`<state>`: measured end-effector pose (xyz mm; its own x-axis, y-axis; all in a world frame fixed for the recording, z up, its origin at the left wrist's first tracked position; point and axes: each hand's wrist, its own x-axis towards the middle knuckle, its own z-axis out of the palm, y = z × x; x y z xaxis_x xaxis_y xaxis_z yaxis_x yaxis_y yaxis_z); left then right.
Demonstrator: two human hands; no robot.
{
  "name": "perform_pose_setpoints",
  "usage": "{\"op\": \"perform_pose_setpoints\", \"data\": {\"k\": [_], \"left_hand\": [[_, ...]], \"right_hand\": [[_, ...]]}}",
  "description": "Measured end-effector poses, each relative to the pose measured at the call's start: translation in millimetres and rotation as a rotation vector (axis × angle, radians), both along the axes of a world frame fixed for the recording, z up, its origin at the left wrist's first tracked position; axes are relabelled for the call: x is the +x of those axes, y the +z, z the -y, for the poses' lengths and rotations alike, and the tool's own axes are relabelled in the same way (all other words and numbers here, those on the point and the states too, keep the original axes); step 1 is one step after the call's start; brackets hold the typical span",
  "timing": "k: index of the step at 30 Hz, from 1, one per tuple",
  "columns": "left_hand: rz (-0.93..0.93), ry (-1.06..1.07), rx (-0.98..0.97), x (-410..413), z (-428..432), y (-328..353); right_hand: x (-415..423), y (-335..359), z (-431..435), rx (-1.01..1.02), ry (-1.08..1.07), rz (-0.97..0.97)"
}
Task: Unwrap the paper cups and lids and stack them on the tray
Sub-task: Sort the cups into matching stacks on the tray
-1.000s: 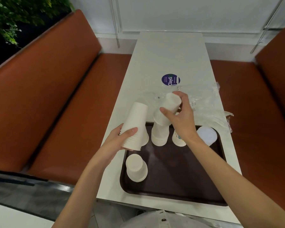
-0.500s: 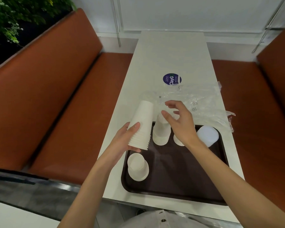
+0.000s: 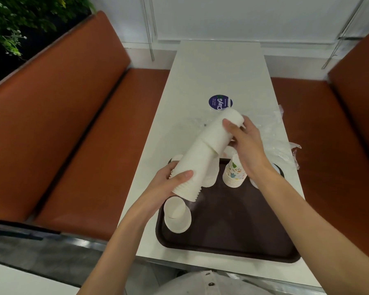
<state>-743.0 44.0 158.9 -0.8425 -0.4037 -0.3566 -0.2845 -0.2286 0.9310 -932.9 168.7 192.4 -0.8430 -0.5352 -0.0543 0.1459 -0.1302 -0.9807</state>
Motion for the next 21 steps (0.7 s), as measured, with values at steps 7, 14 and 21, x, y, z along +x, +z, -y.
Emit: {"op": "perform_pose_setpoints", "data": {"k": [7, 14, 21], "left_hand": [[-0.038, 0.153, 0.117, 11, 15, -6], [-0.051, 0.145, 0.131, 12, 15, -5], [-0.041, 0.071, 0.144, 11, 9, 0]], "right_hand": [[0, -2, -2, 0.131, -0.056, -0.347], [15, -39, 3, 0.437, 0.155, -0.490], [21, -38, 1, 0.567, 0.168, -0.532]]}}
